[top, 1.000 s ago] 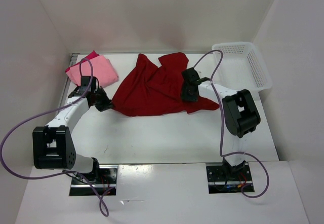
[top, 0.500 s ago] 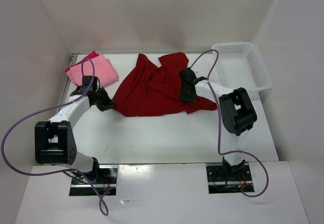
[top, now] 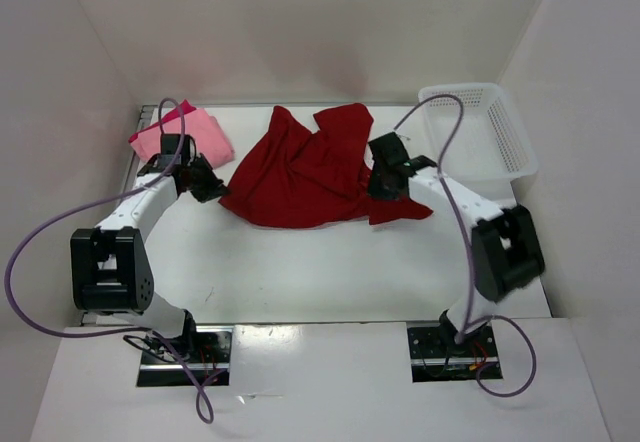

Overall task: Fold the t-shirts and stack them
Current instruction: Flatten out the tshirt

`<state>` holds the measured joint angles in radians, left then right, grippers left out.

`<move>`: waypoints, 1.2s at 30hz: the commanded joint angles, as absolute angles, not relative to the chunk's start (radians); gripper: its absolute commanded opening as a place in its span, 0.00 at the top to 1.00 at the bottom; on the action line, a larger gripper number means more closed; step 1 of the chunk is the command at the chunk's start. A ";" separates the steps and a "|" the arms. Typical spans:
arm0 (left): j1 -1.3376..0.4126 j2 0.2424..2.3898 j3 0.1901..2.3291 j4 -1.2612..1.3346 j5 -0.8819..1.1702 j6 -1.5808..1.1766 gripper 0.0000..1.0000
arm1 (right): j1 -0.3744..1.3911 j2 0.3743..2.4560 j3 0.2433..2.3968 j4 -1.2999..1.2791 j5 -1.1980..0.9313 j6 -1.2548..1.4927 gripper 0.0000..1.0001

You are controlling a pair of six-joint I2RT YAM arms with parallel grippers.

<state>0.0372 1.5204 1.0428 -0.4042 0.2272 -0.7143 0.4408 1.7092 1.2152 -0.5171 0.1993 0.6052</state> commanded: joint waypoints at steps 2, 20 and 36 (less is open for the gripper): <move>0.069 1.555 1.114 -0.370 0.253 -0.732 1.00 | 0.443 1.430 1.039 -0.609 0.079 0.702 1.00; 0.253 1.557 1.057 -0.322 0.350 -0.770 1.00 | 0.404 1.100 0.833 -0.676 -0.100 0.841 0.46; 0.252 1.352 0.896 -0.387 0.279 -0.730 1.00 | 0.244 1.897 1.223 -0.310 -0.018 0.736 0.99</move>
